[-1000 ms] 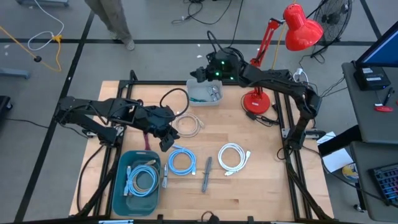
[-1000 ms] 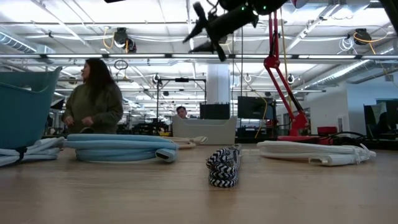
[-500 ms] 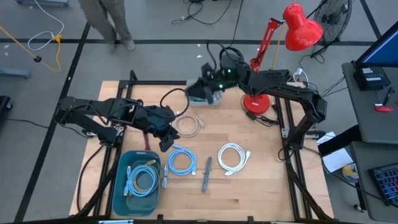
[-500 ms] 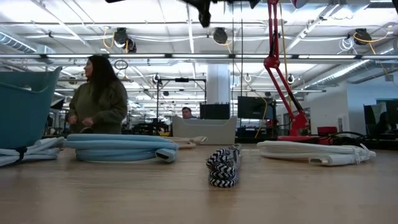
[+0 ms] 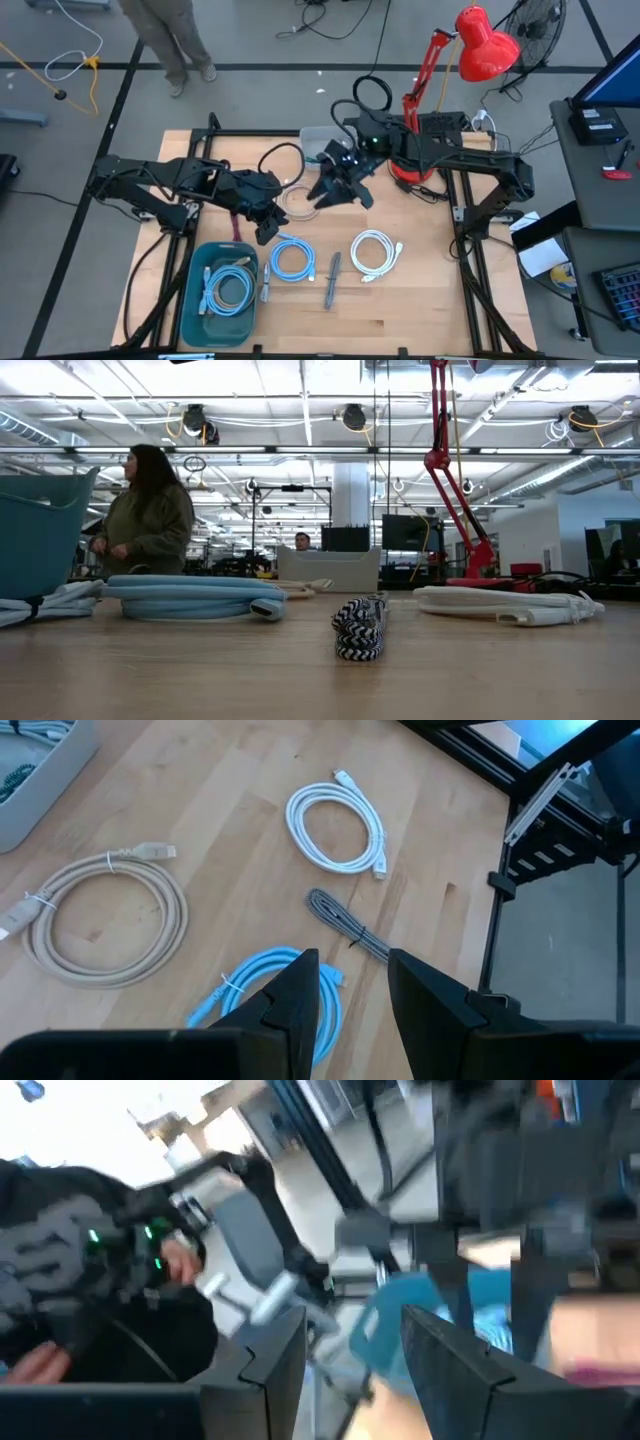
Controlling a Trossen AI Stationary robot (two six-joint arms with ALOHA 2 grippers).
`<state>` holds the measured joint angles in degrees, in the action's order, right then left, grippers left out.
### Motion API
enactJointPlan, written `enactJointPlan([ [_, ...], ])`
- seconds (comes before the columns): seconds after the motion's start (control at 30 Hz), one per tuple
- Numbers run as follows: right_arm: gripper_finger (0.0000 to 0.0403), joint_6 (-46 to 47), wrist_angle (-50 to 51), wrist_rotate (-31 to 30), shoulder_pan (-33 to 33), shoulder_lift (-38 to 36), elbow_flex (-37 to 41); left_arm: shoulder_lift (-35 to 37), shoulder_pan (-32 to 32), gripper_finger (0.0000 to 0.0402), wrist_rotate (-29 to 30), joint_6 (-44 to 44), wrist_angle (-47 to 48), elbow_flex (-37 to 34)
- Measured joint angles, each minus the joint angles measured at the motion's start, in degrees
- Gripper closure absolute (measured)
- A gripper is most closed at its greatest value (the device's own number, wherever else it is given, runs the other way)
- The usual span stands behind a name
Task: Pick & Place USB Port
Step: Put the white HDMI cable into the blue bin
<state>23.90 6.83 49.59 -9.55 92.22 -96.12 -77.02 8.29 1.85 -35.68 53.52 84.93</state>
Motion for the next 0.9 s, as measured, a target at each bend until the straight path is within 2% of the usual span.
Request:
enactJointPlan([
  [0.07, 0.0248, -2.49, 3.31, -1.61, 0.65, -1.19, 0.04, -0.01, -0.02, 0.0277, -0.17, 0.00, 0.00, 0.00],
  [0.13, 0.0248, -5.32, 9.55, -6.13, 1.12, -3.25, -0.03, -0.02, -0.01, 0.0277, -0.30, -0.02, 0.00, 0.00],
  [0.3, 0.0248, -11.31, 22.56, -22.84, 3.67, -8.71, 0.02, -0.02, 0.00, 0.0277, -0.30, -0.08, -0.06, 0.00],
  [0.6, 0.0248, -14.28, 27.22, -42.58, 10.34, -17.77, 0.02, -0.02, 0.00, 0.0277, -0.28, -0.42, -1.07, 0.00],
  [0.77, 0.0248, -13.85, 30.49, -49.61, 14.40, -20.57, 0.02, -0.02, -0.02, 0.0277, -0.27, -0.63, -2.26, 0.00],
  [0.9, 0.0248, -12.14, 31.03, -52.42, 17.14, -21.59, 2.36, -0.02, -0.02, 0.0277, -0.28, -0.61, -4.11, 0.00],
])
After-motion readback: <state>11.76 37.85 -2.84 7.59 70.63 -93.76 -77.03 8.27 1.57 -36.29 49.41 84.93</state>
